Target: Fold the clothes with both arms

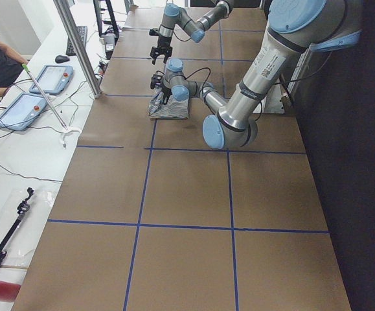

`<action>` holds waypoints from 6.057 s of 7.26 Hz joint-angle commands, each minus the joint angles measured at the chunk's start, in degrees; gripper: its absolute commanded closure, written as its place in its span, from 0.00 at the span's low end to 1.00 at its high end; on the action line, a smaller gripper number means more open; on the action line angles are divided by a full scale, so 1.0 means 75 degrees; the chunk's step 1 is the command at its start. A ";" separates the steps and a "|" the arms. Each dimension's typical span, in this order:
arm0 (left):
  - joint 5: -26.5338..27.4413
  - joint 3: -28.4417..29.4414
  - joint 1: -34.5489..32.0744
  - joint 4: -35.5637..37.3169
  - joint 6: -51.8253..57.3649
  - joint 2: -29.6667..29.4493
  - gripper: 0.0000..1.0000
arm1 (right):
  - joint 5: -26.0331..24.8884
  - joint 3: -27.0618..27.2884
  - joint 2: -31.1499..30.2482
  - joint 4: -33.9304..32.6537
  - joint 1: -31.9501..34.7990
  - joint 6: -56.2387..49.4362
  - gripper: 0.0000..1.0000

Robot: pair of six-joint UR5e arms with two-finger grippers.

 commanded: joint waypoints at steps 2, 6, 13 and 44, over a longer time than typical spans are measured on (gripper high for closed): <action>0.0041 0.0962 -0.0640 -0.0495 0.0530 -0.0416 1.00 | -0.0011 0.0164 -0.0235 0.0021 0.0005 -0.0002 0.00; -0.0134 0.1859 -0.1648 -0.1636 0.0729 -0.0594 1.00 | -0.0547 0.0199 -0.0178 -0.0002 -0.0730 0.0104 0.00; -0.1564 -0.0486 -0.2588 -0.1601 0.0742 0.1398 1.00 | -0.1898 -0.0830 0.0807 -0.0765 -0.1941 -0.0656 1.00; -0.4259 -0.3415 -0.7416 0.4249 0.9796 0.6576 0.00 | 0.3434 0.1312 -0.5369 -0.3271 0.5431 -1.4322 0.00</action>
